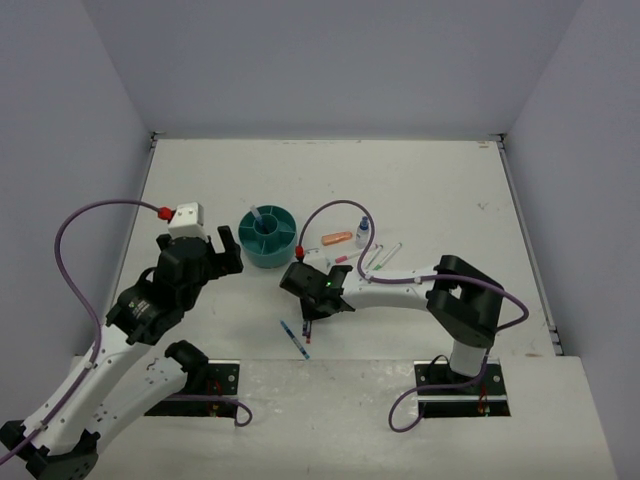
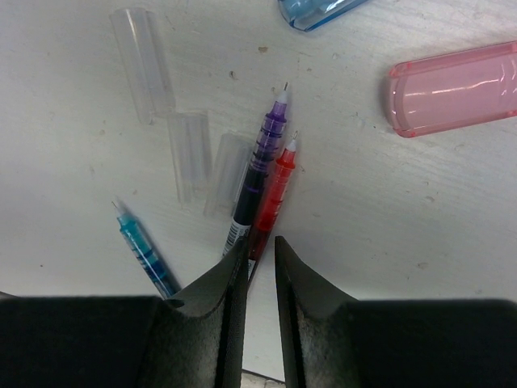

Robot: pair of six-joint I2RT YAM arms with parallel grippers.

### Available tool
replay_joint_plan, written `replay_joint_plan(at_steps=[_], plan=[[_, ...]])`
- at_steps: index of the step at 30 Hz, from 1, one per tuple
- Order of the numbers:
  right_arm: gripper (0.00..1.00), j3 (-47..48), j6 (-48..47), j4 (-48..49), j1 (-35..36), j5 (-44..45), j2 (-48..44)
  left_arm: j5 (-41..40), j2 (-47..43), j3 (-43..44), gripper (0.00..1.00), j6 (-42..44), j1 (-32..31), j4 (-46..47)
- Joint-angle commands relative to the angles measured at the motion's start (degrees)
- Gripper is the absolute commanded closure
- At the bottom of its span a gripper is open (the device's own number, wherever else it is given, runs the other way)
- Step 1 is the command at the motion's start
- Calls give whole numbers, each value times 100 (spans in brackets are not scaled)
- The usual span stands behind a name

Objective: Sort the stationery into containers
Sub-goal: Move the pen to the center of the board.

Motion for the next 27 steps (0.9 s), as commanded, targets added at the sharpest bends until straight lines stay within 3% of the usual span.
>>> replay_joint_plan(at_steps=[1,19,24,27], plan=[[79,134,131,44,58,72,81,-102,-53,-41,0,-8,18,230],[82,-538,184,-316,32,176,-168,-201,57,42,0,-205,18,68],[87,-757,68,-346,19,69,-331,-328,328,223,0,-727,27,-196],[98,-780,-48,-387,-7,54,-392,-51,421,230,0,-1193,18,-175]])
